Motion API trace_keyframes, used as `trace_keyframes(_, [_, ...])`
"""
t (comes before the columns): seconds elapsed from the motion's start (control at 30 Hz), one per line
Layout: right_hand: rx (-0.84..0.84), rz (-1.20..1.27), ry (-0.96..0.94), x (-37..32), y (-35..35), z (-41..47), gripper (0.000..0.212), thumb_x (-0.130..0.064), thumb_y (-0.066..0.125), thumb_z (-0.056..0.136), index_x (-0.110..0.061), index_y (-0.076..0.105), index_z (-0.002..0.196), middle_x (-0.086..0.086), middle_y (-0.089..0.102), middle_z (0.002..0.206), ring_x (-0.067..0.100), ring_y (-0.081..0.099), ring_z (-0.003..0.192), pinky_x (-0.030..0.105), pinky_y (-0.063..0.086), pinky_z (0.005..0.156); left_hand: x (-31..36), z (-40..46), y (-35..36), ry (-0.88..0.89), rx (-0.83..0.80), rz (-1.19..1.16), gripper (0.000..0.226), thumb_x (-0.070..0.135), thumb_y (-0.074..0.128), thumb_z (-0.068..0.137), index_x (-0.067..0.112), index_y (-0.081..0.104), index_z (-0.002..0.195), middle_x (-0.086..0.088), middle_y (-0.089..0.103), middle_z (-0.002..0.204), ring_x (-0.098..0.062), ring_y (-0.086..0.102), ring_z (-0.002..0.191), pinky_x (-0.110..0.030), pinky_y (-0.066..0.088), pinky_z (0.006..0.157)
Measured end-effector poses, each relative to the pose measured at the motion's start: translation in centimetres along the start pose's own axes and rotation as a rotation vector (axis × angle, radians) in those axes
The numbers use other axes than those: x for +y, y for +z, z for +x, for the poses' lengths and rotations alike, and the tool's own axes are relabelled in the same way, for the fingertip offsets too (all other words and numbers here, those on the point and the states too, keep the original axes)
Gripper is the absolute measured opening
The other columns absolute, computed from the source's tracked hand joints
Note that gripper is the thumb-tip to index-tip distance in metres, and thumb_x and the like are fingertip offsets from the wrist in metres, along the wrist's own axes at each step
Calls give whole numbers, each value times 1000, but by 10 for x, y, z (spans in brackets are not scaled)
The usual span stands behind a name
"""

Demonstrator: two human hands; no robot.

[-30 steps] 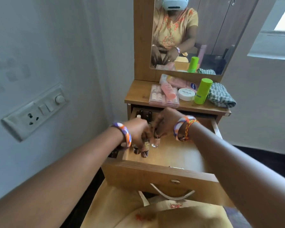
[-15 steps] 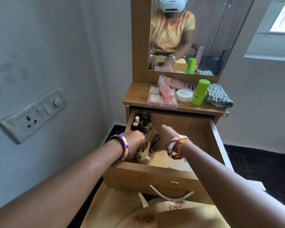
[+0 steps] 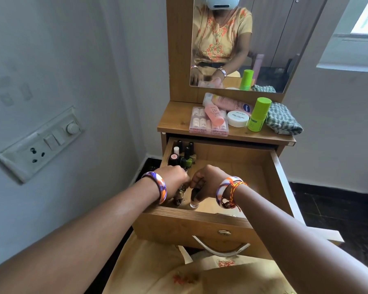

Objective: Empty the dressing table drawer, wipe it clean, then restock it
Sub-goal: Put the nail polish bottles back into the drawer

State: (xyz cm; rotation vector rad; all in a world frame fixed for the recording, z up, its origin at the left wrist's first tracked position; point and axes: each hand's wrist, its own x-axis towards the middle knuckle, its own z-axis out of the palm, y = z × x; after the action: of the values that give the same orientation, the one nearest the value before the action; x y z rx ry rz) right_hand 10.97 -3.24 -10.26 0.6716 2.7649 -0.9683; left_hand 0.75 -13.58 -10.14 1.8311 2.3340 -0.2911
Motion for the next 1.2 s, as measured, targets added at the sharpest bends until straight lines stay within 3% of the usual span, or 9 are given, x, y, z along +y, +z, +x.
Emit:
trace_keyframes(0.3, [-65, -41, 44, 4, 4, 1, 37, -8, 72, 77, -6, 66, 113, 14, 67, 114, 26, 65, 104, 31, 55, 89, -4, -4, -3, 21, -29, 15, 39, 1, 58, 87, 13, 56, 124, -10, 60, 119, -26, 60, 106, -25, 48, 77])
trace_keyframes(0.47, [-172, -110, 108, 7, 6, 1, 45, -5, 73, 74, -7, 64, 118, 13, 66, 116, 27, 63, 105, 32, 53, 84, -9, -9, -14, 40, -1, -152, 38, 13, 66, 84, 13, 58, 122, -6, 62, 117, -21, 60, 104, -25, 48, 79])
trace_keyframes(0.6, [-244, -85, 168, 3, 13, 3, 38, -5, 68, 78, -7, 64, 116, 10, 68, 109, 18, 62, 80, 24, 54, 69, -21, -17, -34, -5, 108, -402, 36, 15, 75, 76, 9, 67, 111, -5, 68, 104, -13, 63, 90, -17, 50, 75])
trace_keyframes(0.7, [-287, -61, 216, -3, 17, 5, 29, -8, 65, 82, -4, 66, 111, 0, 64, 81, 8, 54, 60, 13, 46, 51, -29, -21, -41, -81, 261, -501, 25, 13, 74, 77, 7, 71, 101, -7, 70, 98, -9, 60, 81, -13, 47, 70])
trace_keyframes(0.83, [-316, -71, 198, -6, 20, 11, 33, -15, 62, 85, -2, 64, 116, 15, 66, 116, 15, 52, 82, 17, 43, 64, -35, -24, -38, -199, 364, -543, 17, 15, 70, 81, 8, 72, 96, -4, 70, 95, -8, 56, 79, -12, 41, 66])
trace_keyframes(0.97, [-361, 4, 187, -14, 22, 9, 30, -18, 57, 90, -8, 65, 117, 7, 66, 118, 11, 61, 83, 21, 50, 71, -37, -22, -26, -263, 363, -559, 14, 17, 68, 82, 9, 73, 93, -4, 70, 94, -9, 55, 79, -9, 36, 59])
trace_keyframes(1.03, [-402, 18, 147, -15, 22, 9, 32, -13, 52, 92, -16, 62, 123, 5, 63, 125, 14, 60, 96, 25, 50, 82, -37, -20, -21, -291, 377, -568, 13, 17, 67, 83, 9, 73, 91, -5, 71, 93, -11, 58, 80, -11, 37, 59])
trace_keyframes(1.1, [-445, 69, 129, -16, 21, 8, 37, -7, 49, 92, -21, 61, 124, 4, 62, 127, 12, 58, 98, 25, 51, 81, -37, -18, -18, -319, 393, -576, 13, 18, 66, 85, 9, 73, 90, -6, 72, 94, -12, 60, 81, -17, 42, 66])
trace_keyframes(1.2, [-440, 159, 197, -11, 16, 9, 33, -5, 53, 89, -13, 64, 119, 9, 66, 116, 10, 59, 80, 19, 52, 68, -37, -16, -15, -366, 439, -585, 14, 19, 64, 86, 8, 73, 90, -7, 71, 94, -13, 58, 80, -22, 42, 71])
